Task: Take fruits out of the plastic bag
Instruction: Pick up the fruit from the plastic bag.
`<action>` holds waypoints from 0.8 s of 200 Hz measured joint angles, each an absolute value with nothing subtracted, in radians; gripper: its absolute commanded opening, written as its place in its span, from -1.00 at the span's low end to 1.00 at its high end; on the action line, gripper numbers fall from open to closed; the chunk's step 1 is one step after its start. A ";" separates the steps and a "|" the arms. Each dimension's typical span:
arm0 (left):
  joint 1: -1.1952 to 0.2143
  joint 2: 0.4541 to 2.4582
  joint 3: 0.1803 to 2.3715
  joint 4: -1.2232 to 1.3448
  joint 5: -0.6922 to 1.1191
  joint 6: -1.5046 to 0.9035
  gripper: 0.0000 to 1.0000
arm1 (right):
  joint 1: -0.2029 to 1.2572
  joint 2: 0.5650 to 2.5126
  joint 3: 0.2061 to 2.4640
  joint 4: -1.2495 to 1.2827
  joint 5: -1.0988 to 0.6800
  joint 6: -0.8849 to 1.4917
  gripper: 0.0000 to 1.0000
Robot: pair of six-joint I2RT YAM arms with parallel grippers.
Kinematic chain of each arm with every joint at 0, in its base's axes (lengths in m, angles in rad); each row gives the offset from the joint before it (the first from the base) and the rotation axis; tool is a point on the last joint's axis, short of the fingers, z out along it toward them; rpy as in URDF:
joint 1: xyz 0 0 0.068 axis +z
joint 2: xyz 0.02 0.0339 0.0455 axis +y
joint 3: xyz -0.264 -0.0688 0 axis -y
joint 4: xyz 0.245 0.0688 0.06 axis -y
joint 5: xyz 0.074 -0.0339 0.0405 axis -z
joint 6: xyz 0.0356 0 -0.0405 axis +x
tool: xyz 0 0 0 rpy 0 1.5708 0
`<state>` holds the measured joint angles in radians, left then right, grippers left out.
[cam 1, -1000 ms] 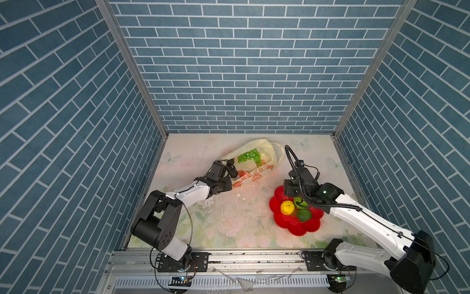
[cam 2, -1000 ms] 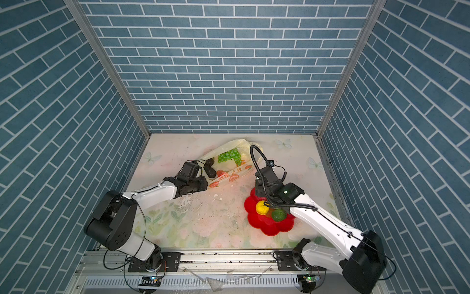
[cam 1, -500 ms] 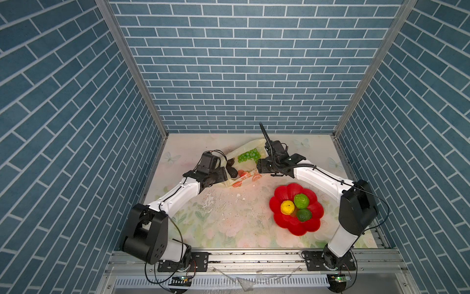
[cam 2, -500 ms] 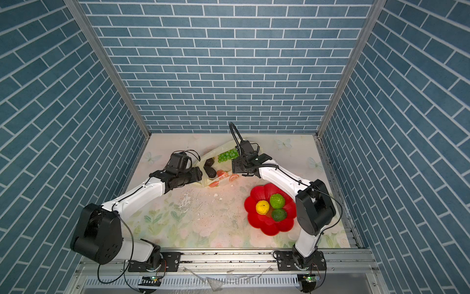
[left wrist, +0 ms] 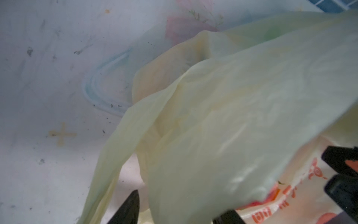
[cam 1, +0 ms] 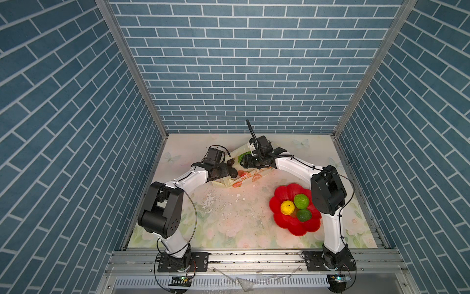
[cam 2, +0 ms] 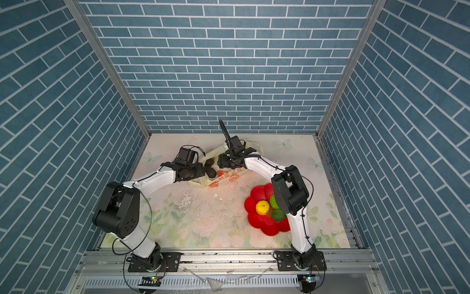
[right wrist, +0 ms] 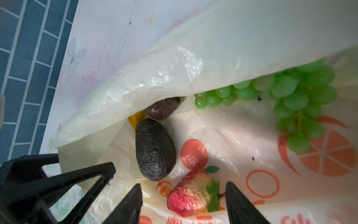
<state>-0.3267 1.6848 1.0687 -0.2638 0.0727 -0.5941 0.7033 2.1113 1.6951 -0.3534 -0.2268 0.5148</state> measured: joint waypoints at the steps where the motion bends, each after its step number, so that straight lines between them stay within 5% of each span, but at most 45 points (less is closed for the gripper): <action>1: -0.326 1.685 1.068 -0.264 0.073 -0.593 -0.11 | 0.704 2.114 1.696 -0.352 -0.228 0.516 0.36; 73: -0.301 1.685 1.003 -0.188 0.098 -0.632 -0.65 | 0.764 2.284 1.818 -0.344 -0.289 0.519 0.35; 160: -0.298 1.647 0.917 -0.124 0.133 -0.656 -0.73 | 0.774 2.362 1.903 -0.365 -0.292 0.518 0.34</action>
